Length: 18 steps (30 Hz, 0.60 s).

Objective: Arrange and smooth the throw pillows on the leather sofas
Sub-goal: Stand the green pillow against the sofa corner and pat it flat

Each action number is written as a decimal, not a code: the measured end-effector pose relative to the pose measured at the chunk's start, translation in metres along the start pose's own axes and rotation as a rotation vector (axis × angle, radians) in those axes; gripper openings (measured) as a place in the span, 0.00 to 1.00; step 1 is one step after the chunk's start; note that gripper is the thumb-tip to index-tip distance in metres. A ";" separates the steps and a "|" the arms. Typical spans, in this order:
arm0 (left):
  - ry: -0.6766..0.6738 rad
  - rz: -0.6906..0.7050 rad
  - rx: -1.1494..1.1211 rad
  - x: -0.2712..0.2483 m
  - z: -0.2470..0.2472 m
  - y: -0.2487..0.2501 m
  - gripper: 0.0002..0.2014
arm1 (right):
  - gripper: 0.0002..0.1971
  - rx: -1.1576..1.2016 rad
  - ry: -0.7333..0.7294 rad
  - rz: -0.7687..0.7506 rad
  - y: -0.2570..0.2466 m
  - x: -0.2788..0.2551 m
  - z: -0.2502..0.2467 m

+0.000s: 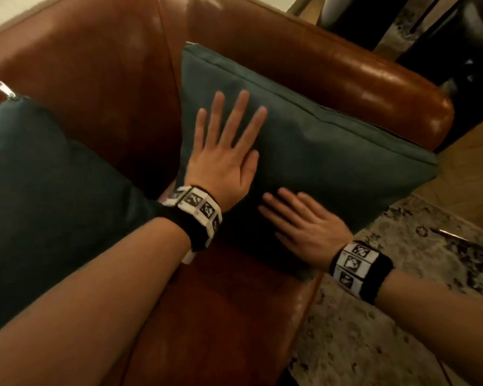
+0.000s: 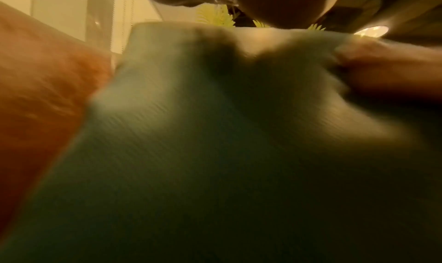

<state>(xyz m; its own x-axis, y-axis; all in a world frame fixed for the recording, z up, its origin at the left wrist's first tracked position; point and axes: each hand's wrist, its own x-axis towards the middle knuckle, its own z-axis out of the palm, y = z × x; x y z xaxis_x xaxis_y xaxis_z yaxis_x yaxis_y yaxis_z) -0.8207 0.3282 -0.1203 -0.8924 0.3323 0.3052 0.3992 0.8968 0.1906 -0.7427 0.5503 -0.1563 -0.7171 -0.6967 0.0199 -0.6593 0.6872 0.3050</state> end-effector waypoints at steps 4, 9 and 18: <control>0.093 -0.044 -0.089 -0.037 0.051 0.034 0.34 | 0.34 0.001 -0.008 0.329 0.080 0.011 -0.042; 0.176 -0.892 -0.628 -0.087 0.105 0.069 0.32 | 0.36 0.035 -0.067 0.422 0.084 0.012 -0.042; -0.189 -0.739 -0.714 -0.163 0.081 0.055 0.34 | 0.36 -0.016 -0.103 0.008 0.008 0.091 -0.056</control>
<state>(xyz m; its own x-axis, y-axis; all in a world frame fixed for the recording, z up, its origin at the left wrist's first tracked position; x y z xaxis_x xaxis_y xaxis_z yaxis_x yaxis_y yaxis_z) -0.6706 0.3468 -0.2350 -0.9587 -0.1330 -0.2512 -0.2829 0.5344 0.7965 -0.8010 0.4810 -0.0989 -0.7426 -0.6655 -0.0752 -0.6500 0.6890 0.3206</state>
